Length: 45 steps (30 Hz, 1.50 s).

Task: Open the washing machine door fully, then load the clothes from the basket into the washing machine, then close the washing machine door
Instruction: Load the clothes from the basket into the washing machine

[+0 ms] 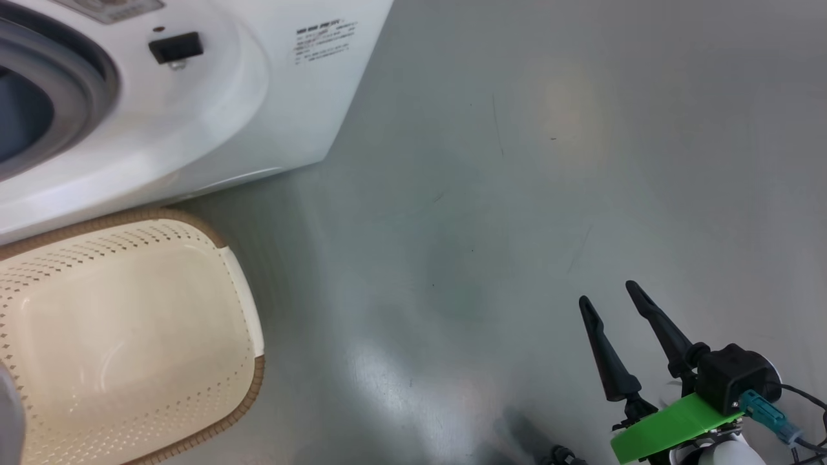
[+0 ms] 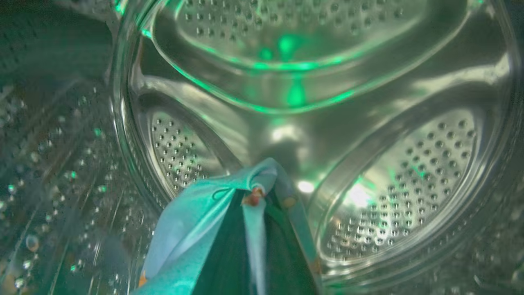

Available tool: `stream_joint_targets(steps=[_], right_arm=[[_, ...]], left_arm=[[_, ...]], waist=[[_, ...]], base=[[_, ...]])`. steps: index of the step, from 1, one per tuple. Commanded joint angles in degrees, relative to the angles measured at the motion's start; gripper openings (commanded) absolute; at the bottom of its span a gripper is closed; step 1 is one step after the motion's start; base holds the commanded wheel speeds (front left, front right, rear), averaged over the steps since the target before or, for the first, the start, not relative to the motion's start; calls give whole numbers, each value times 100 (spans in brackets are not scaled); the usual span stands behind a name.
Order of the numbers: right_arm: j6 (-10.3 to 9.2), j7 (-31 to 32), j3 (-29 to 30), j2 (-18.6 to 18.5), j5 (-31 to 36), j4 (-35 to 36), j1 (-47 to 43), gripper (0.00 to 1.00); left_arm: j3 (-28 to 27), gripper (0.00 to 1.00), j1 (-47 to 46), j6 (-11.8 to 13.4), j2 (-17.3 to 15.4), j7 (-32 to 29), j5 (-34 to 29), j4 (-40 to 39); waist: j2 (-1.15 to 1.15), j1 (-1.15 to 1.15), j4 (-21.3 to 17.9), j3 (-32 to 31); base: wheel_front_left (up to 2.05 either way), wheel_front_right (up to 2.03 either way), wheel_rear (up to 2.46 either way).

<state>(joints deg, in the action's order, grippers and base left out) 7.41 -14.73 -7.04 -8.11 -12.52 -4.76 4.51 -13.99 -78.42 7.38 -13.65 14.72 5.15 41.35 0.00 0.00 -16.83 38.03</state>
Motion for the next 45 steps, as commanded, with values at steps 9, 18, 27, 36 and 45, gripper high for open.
stream_joint_targets(steps=[9, 18, 27, 36, 45], right_arm=[[8, -27, -165, -80, 21, 51, -152, 100], [8, -27, -220, -78, 16, -17, -166, 100], [8, -27, -223, -97, 6, -33, -204, 100], [8, -27, -217, -109, 12, -34, -223, 100], [8, -27, -246, -166, 21, -46, -209, 100]], left_arm=[[285, 0, 134, -7, -262, 28, -334, 771], [578, 100, -142, 56, -315, 15, -518, 1908], [739, 100, -417, 94, -323, -177, -539, 2792], [861, 100, -426, 311, -297, -390, -552, 3090], [889, 100, -176, 406, -134, -381, -450, 3179]], waist=[[0, 0, 25, -67], [0, 0, 25, -260], [0, 0, 29, -371], [0, 0, 130, -521], [0, 0, 271, -715]], base=[[0, 0, 0], [0, 0, 0], [0, 0, 0], [0, 0, 0], [0, 0, 0]])
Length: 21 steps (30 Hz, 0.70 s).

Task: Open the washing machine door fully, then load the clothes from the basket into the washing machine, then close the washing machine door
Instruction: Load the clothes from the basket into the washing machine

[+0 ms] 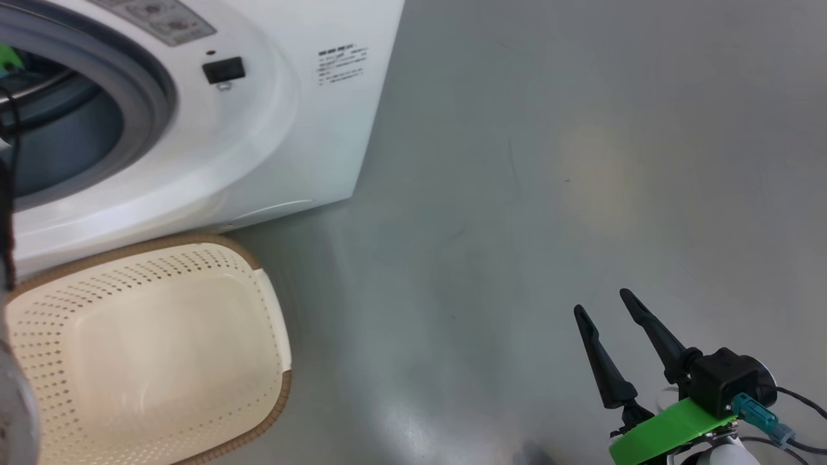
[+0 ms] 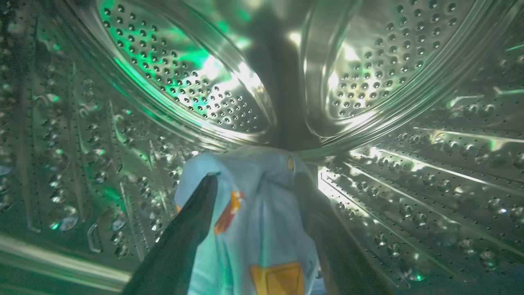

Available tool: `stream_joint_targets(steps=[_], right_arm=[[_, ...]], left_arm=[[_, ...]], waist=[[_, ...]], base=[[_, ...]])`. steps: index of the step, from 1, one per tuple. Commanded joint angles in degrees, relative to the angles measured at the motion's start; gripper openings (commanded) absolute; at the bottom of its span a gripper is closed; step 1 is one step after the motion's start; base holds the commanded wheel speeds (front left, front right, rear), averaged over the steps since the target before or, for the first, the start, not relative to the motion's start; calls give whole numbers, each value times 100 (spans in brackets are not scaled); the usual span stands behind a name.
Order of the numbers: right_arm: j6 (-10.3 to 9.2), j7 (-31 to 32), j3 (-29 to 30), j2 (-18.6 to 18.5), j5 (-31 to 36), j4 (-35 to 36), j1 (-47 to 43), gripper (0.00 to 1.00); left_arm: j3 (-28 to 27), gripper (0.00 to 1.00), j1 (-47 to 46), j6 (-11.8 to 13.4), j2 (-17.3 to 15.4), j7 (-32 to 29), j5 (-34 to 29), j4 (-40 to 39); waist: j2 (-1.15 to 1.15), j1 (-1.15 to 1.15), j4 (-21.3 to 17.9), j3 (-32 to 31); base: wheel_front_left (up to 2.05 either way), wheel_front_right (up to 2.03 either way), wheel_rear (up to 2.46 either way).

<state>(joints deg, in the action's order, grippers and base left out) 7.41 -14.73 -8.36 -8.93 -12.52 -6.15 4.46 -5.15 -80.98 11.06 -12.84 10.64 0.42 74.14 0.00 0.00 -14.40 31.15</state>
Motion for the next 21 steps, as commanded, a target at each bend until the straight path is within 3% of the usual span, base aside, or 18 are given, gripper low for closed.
stream_joint_targets(steps=[1, 11, 21], right_arm=[[8, -27, -112, -92, 21, 90, -205, 100], [8, -27, -137, -118, 29, 58, -173, 100], [8, -27, -157, -119, 22, 30, -142, 100]], left_arm=[[8, 100, 118, 59, -182, 41, 35, -94], [-42, 100, 467, 136, 142, 282, 264, -76], [-30, 100, 711, 48, 311, 376, 429, -83]], waist=[[0, 0, 51, -53], [0, 0, 276, -303], [0, 0, 468, -484]], base=[[0, 0, 0], [0, 0, 0], [0, 0, 0]])
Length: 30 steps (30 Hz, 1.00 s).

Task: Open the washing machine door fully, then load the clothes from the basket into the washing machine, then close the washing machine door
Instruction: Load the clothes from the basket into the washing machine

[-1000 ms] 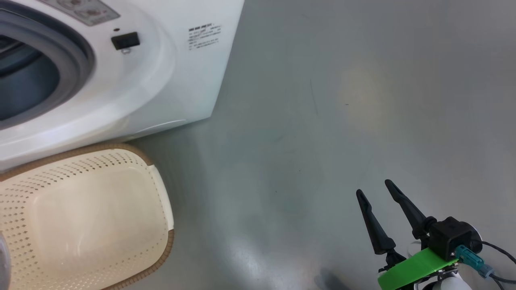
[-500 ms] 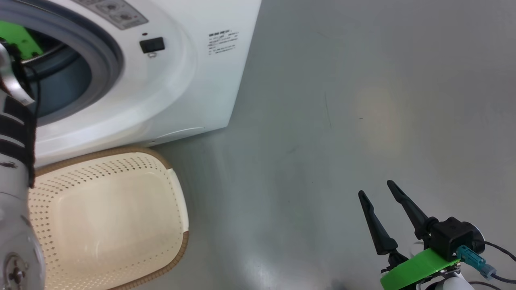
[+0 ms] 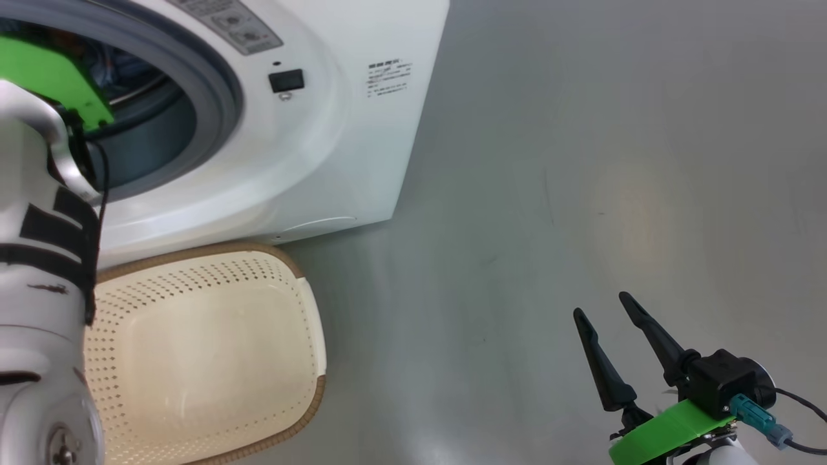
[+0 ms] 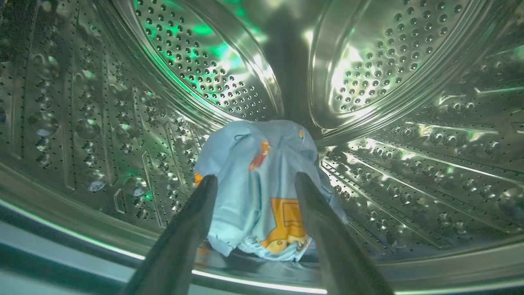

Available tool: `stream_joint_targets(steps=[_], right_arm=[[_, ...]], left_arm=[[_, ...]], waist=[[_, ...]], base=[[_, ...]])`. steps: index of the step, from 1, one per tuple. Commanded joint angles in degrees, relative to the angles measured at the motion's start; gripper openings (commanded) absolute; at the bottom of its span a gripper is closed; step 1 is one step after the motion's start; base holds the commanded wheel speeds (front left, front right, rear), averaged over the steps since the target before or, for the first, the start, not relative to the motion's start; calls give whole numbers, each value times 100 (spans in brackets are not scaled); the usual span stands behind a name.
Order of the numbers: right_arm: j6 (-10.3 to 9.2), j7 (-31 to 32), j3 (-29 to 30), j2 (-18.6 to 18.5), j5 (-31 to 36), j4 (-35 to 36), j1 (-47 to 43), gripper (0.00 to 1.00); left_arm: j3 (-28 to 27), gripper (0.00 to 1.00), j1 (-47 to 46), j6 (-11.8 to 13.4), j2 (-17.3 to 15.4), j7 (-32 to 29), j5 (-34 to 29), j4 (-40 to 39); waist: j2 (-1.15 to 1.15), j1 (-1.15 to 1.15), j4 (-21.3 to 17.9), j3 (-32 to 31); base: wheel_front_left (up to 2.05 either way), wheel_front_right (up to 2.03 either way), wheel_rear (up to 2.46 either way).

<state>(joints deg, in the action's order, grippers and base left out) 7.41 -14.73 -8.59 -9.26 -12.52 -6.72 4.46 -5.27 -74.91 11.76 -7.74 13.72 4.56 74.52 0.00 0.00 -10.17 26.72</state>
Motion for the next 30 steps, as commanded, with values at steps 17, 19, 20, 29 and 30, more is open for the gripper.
stream_joint_targets(steps=[17, 19, 20, 29, 30], right_arm=[[8, -27, -134, -61, 27, -1, 20, 100], [8, -27, -138, -61, 27, -4, 45, 100], [8, -27, -140, -58, 27, -4, 56, 100], [8, -27, -127, -48, 34, -33, 64, 100], [8, -27, -129, -48, 34, -40, 68, 100]], left_arm=[[42, 100, 672, -406, -55, 126, 252, -358], [46, 100, 761, -442, -36, 126, 274, -450], [44, 100, 823, -465, -29, 127, 288, -499], [84, 100, 1250, -589, -22, 127, 319, -842], [88, 100, 1289, -597, -18, 127, 322, -878]], waist=[[0, 0, 335, -310], [0, 0, 371, -333], [0, 0, 387, -345], [0, 0, 472, -416], [0, 0, 476, -422]], base=[[0, 0, 0], [0, 0, 0], [0, 0, 0], [0, 0, 0], [0, 0, 0]])
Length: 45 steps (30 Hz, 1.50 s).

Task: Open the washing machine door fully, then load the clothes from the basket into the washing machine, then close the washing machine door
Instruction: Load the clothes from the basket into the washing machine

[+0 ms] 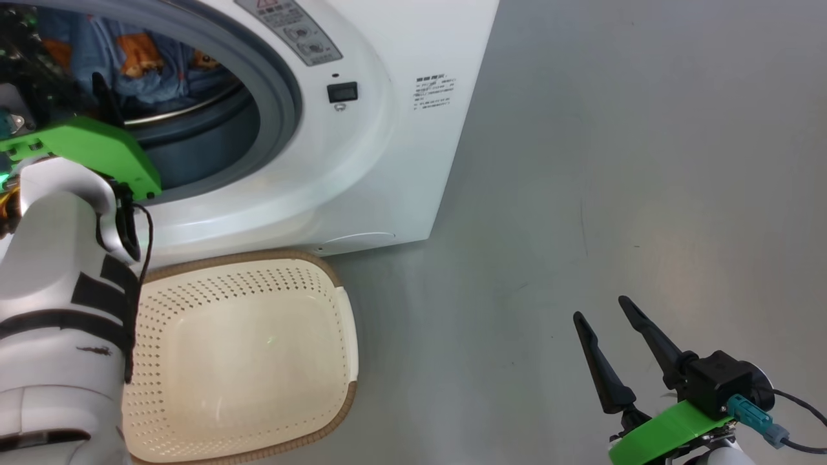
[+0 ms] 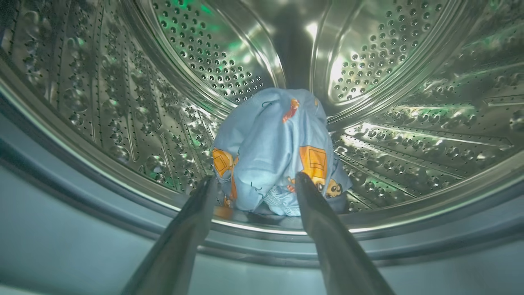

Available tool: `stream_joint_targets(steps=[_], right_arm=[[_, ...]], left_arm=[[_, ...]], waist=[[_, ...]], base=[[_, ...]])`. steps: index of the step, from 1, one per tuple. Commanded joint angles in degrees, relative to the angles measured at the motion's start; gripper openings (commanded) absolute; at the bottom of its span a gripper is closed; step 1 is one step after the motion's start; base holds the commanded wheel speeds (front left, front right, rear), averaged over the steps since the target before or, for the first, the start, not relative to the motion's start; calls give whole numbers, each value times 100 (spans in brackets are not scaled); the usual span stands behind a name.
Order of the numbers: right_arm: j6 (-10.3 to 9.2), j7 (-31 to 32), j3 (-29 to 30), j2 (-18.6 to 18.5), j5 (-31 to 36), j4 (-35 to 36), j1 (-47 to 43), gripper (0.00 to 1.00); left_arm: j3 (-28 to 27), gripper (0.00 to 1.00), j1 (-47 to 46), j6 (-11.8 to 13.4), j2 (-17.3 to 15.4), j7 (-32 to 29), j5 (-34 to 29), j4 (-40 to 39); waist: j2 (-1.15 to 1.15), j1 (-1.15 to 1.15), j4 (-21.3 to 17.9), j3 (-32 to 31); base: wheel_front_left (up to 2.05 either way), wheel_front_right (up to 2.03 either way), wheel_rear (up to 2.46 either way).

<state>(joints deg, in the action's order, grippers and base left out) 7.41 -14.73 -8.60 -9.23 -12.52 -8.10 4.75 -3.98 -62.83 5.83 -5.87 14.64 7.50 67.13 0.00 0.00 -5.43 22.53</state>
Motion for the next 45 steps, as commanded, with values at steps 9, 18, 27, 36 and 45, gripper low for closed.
stream_joint_targets(steps=[9, 18, 27, 36, 45], right_arm=[[8, -27, -105, -32, 27, 88, 84, 100], [8, -27, -27, -41, 45, 98, 86, 100], [8, -27, 2, -47, 60, 114, 59, 100], [8, -27, 97, -4, 61, 119, 54, 100], [8, -27, 176, 51, 76, 99, 78, 100]], left_arm=[[5, 100, 508, -164, -123, 35, 52, -581], [6, 100, 994, -297, -63, 36, 75, -1009], [17, 100, 1492, -393, 7, 36, 56, -1452], [74, 100, 1984, -465, 72, 36, -22, -1869], [19, 100, 2592, -562, 126, 36, 7, -2346]], waist=[[0, 0, 12, -82], [0, 0, 88, -186], [0, 0, 175, -288], [0, 0, 212, -419], [0, 0, 193, -656]], base=[[0, 0, 0], [0, 0, 0], [0, 0, 0], [0, 0, 0], [0, 0, 0]])
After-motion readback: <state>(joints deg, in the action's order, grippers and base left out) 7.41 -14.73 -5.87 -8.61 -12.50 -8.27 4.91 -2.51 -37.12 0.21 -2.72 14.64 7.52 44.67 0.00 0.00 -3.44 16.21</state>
